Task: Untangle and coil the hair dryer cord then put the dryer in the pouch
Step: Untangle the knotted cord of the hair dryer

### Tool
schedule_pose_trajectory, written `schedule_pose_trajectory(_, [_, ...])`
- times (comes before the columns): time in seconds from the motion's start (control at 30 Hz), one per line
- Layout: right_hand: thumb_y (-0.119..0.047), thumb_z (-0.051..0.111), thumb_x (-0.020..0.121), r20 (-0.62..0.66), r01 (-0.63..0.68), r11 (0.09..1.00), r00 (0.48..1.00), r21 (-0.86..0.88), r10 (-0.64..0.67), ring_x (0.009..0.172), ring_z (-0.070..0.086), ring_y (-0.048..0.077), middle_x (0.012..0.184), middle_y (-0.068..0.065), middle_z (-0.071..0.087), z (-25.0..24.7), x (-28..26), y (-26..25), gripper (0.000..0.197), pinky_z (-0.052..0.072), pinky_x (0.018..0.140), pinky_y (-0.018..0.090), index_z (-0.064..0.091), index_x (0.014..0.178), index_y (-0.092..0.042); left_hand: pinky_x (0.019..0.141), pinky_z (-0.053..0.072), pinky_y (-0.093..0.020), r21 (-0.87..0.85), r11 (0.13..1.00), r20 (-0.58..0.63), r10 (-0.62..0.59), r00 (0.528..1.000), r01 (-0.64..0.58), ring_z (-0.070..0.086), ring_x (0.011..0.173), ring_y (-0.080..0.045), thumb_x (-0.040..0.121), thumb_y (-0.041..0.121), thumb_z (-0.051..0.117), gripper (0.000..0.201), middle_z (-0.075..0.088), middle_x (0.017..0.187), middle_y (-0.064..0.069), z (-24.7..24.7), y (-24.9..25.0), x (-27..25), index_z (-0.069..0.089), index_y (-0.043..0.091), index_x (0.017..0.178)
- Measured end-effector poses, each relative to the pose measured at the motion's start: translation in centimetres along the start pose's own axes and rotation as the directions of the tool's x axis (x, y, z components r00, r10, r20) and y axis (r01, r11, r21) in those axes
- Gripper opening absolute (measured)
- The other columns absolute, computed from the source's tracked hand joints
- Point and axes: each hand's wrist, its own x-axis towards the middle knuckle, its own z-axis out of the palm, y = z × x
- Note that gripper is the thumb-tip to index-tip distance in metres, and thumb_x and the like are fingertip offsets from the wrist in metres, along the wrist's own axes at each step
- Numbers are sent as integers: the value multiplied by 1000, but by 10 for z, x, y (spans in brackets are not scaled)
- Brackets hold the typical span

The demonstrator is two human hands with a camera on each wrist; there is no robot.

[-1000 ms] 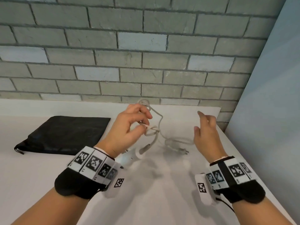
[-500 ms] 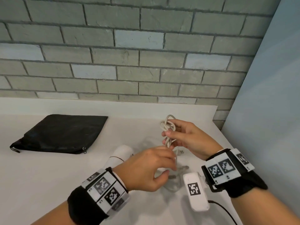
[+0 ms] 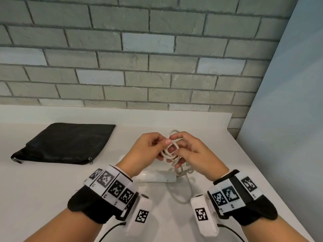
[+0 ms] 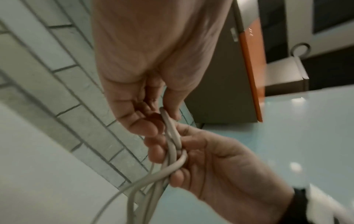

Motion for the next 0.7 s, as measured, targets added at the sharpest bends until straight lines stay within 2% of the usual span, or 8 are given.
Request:
schedule_pose_trajectory(0.13, [-6,51,88,-142,175,916,961,-361,-239,75,60,16,93,0,55,3,-1,10,20,53,67,29,57,102,-18,52,53,-18,-247,954,58,-157,986,167,58,49,-9,89,18,53,22,59,70,-11,-2,2,-1,59,0,76])
schedule_pose_trajectory(0.2, [-21,58,85,-111,288,827,916,-483,-384,82,54,8,94,-5,49,5,-4,11,19,45,67,15,61,102,-15,52,54,-19,-307,926,77,-206,975,220,58,49,-10,90,22,53,28,59,67,-11,-2,4,-3,61,0,75])
schedule_pose_trajectory(0.27, [-38,60,79,-26,334,764,909,-552,-416,82,51,9,96,-2,48,7,-5,11,35,45,66,15,62,102,-12,53,54,-20,-337,914,97,-204,974,226,60,52,-11,91,27,51,32,63,66,-10,-1,7,-3,65,0,80])
schedule_pose_trajectory(0.4, [-28,47,84,-20,310,661,897,-684,-441,68,50,12,90,2,49,8,-3,11,31,40,64,16,59,96,-3,62,56,-22,-362,923,20,-129,991,128,61,63,-19,96,21,40,35,60,67,-11,2,11,-3,60,2,74])
schedule_pose_trajectory(0.5, [-13,42,92,-111,220,763,928,-608,-357,71,63,18,87,4,60,3,-4,9,18,50,67,27,51,107,-8,67,53,-26,-156,981,-82,102,991,-113,58,68,-19,88,10,54,9,55,76,-8,1,7,-3,55,10,80])
schedule_pose_trajectory(0.57, [-9,44,92,-120,198,850,949,-488,-290,71,67,14,84,5,66,1,-6,7,22,53,68,24,42,112,-18,69,50,-23,158,951,-24,274,961,-267,57,73,-12,78,16,69,16,53,85,-2,-3,2,-4,58,20,90])
schedule_pose_trajectory(0.63, [-8,46,92,-107,192,914,964,-356,-244,70,68,12,87,6,69,1,-8,5,21,54,69,22,38,103,-24,68,47,-20,360,875,2,345,938,-323,56,78,-10,74,21,73,18,52,86,0,-3,0,-3,65,21,90])
schedule_pose_trajectory(0.7, [-10,49,91,-120,197,938,964,-287,-239,74,67,12,89,7,69,3,-7,7,17,55,71,25,41,95,-23,67,46,-21,376,861,-29,380,925,-342,54,80,-13,76,20,71,11,54,84,-2,-2,1,-2,69,16,87])
